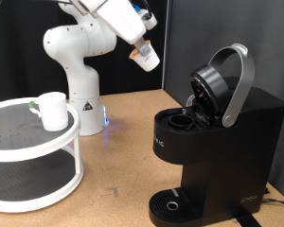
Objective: Make a cup of coffee with the keurig machine
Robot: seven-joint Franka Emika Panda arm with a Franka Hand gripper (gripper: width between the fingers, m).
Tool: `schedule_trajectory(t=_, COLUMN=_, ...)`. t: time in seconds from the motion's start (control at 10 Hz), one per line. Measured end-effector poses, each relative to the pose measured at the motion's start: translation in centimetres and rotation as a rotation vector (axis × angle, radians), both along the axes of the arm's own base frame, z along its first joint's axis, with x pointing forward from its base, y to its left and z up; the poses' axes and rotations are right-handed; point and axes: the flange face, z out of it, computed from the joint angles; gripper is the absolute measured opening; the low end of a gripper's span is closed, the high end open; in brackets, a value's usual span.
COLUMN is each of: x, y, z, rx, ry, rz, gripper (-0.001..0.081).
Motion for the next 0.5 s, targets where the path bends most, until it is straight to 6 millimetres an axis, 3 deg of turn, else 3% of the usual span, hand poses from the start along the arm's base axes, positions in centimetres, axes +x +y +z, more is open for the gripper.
schedule_trajectory(t=0.3, x=0.0, y=0.3, z=-0.2, rx=0.018, ry=0.0, rz=0.001, gripper=0.0434)
schedule_trajectory(t=0.5, x=0.5, y=1.6, z=-1.0, rx=0.009, ry=0.02, rz=0.016, gripper=0.0434)
